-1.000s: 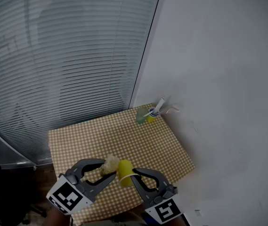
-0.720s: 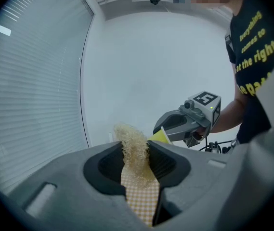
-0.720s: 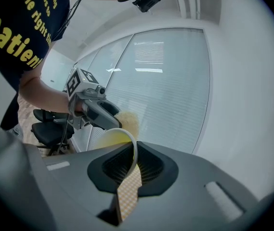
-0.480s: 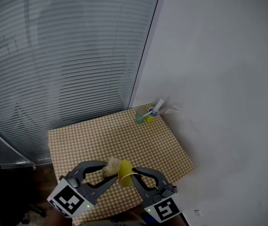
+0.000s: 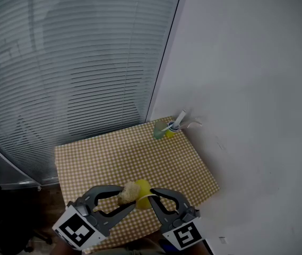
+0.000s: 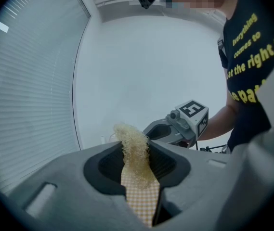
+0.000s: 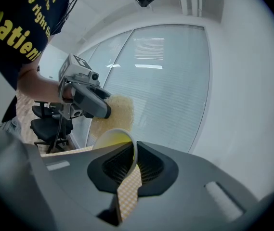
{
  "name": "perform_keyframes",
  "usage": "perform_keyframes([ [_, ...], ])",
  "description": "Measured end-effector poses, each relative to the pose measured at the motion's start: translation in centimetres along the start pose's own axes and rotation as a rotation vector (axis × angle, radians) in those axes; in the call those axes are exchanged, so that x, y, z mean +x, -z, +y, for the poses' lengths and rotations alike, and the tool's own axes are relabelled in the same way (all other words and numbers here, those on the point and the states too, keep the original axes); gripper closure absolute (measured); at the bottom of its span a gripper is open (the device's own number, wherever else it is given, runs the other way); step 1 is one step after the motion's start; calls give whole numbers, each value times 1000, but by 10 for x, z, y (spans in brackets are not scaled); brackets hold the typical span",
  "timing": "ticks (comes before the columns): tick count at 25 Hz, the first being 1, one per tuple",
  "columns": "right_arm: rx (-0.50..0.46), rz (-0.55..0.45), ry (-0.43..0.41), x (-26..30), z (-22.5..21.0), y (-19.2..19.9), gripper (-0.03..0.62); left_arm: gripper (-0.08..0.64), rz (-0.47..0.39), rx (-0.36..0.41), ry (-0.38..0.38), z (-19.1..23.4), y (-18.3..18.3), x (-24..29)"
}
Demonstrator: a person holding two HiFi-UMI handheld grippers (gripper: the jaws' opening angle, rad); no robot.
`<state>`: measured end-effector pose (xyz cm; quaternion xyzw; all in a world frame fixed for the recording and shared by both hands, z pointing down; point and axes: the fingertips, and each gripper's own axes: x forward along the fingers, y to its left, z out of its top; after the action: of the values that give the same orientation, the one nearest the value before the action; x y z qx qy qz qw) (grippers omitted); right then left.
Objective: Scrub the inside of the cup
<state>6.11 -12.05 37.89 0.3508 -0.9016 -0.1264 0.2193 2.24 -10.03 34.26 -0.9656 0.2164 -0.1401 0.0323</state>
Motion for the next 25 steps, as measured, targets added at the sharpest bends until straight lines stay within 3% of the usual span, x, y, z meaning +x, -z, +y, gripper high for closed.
perform_keyframes([
  [14,-10,-17,-72,5,28,-9,566,425,1,17,-84,30,7,-1],
  [25,-32,1,-57,8,20,-3,566,426,-23,3,-21,7,-3,0],
])
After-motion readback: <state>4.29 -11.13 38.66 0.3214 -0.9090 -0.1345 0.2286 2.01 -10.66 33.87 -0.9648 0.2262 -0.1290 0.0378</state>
